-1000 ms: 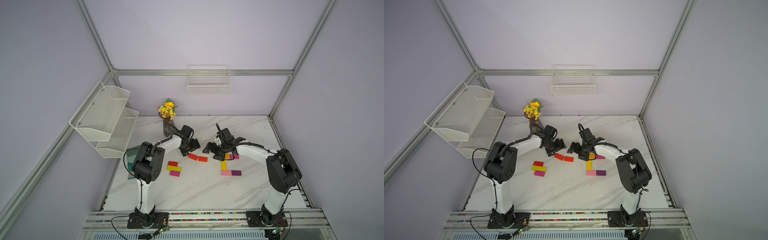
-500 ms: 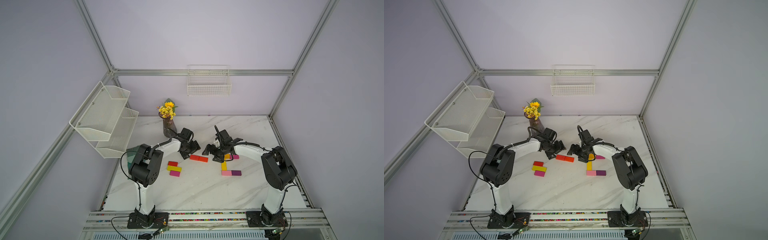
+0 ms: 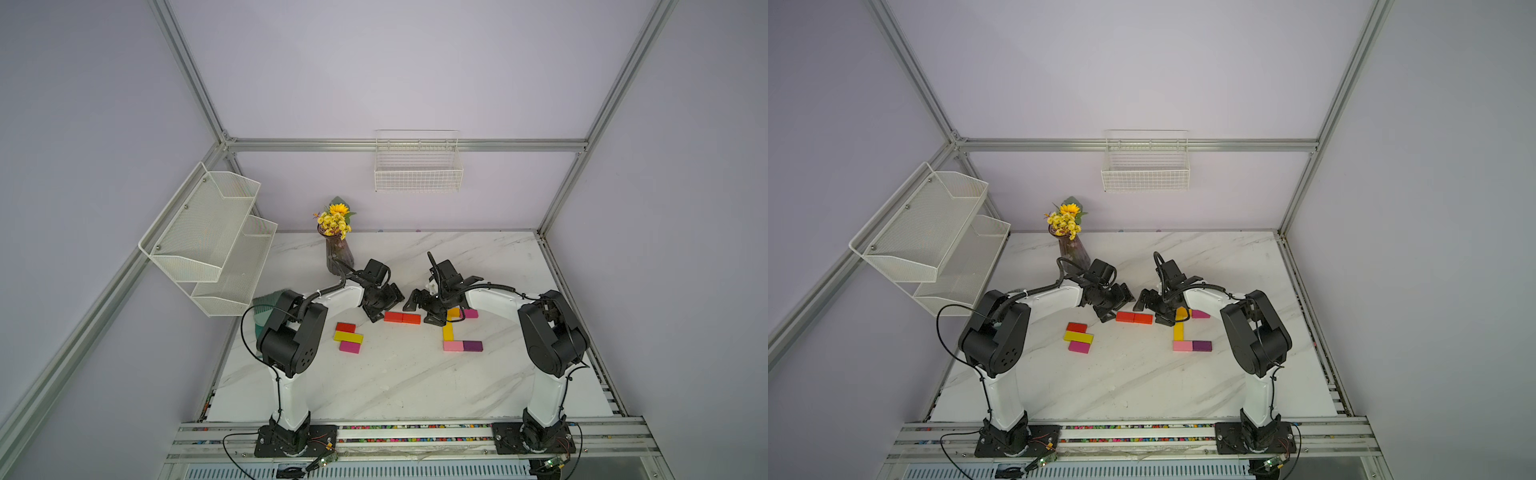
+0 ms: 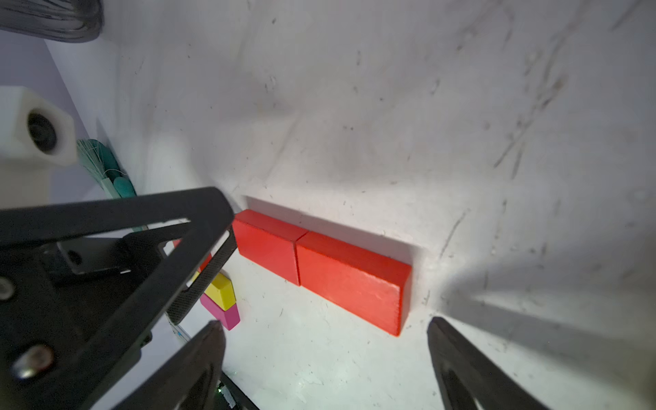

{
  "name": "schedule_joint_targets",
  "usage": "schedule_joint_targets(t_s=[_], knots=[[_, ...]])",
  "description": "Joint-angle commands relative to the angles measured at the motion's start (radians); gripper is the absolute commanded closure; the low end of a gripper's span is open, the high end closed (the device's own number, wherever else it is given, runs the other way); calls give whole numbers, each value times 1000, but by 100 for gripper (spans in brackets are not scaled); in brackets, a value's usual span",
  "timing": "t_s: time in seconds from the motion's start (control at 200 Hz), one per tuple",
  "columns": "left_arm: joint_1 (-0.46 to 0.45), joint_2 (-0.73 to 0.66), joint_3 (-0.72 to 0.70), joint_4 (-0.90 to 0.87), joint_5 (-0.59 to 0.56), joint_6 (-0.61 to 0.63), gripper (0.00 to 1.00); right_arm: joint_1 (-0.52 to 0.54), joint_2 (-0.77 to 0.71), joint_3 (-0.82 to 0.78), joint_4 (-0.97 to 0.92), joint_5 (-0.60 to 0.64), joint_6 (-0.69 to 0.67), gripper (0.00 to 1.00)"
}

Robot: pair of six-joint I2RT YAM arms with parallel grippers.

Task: Assemble the letter c with building blocks
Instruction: Assemble the building block at the center of the board.

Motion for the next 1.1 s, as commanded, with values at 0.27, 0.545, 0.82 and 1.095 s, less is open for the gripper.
schedule_joint_targets(t_s=[0.27,0.545,0.82,1.095], knots=[[-12,-30,-70,23,10,-80,11,-5,34,45,18,-8,-12,9],[23,-110,-79,-3,-28,-86,9,-5,-40,47,-6,-11,-11,9],[93,-277,-34,-278,-164,2,6,25,-103,63,-17,-13,-8,9],[179,-539,-314,-338,-250,-95,5,113,-98,58,30,0,19,9]])
